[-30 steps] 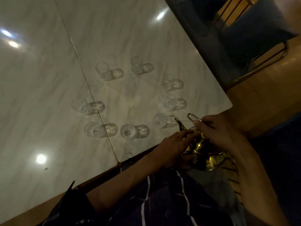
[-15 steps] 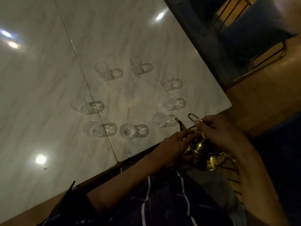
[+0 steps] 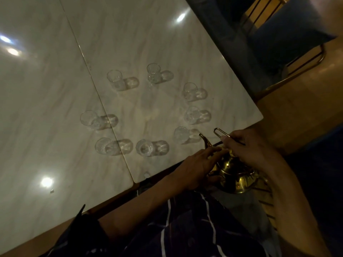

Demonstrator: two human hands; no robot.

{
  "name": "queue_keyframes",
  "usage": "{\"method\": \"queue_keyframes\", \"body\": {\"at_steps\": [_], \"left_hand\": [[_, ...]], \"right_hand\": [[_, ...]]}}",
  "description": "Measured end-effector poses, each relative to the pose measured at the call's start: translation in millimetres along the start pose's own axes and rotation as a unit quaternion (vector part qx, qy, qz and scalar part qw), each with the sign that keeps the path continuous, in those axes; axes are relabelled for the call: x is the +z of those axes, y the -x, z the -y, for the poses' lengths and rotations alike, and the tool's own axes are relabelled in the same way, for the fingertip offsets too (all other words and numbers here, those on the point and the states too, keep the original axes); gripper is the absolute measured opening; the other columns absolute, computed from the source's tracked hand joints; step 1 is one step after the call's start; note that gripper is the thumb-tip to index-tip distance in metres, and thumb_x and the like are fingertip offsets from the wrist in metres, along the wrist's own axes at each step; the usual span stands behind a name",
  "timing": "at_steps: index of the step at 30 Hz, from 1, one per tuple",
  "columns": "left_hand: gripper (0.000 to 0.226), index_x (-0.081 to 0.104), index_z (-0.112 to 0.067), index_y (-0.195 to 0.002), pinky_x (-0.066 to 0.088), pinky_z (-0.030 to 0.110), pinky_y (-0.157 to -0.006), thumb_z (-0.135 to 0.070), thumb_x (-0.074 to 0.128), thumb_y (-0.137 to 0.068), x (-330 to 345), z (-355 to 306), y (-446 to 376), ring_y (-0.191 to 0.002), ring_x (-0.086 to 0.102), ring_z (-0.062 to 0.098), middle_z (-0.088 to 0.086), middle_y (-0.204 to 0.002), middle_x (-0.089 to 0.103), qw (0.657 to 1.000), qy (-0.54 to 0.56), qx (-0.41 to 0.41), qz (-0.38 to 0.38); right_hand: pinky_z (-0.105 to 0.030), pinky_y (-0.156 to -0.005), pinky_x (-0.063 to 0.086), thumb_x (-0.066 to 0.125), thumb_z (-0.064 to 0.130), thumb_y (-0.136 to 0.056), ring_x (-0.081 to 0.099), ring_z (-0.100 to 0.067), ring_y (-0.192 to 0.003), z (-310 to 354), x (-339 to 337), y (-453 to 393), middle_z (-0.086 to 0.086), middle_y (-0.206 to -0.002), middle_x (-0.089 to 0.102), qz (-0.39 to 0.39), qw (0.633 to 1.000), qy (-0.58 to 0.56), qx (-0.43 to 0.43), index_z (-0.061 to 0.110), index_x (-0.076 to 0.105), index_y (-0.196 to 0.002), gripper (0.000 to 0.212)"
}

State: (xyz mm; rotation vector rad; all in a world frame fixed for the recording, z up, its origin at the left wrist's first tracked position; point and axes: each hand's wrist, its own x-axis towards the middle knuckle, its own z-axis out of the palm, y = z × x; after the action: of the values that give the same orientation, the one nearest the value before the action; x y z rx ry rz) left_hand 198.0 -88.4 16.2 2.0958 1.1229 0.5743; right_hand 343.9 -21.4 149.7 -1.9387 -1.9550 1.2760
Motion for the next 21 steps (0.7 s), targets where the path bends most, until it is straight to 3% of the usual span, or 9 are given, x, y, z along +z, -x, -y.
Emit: {"method": "queue_keyframes", "body": {"at_steps": [21], "left_hand": [[0.084,0.022,-0.023,-0.159,0.058,0.045,-0.089,-0.042,0.070,-0.092,-8.8,2.8,0.4,-0.129,0.052,0.028,0.008,-0.159,0.033,1.000,-0.003,-0.007,0.000]], "right_hand": [[-0.025,-0.058,0.042,0.058,0.038,-0.093,0.062,-0.009,-0.064,8.9,0.1,-3.0,0.001,-0.070,0.070,-0.001,1.000,0.004,-0.003,0.017,0.072,-0.080,0.028]]}}
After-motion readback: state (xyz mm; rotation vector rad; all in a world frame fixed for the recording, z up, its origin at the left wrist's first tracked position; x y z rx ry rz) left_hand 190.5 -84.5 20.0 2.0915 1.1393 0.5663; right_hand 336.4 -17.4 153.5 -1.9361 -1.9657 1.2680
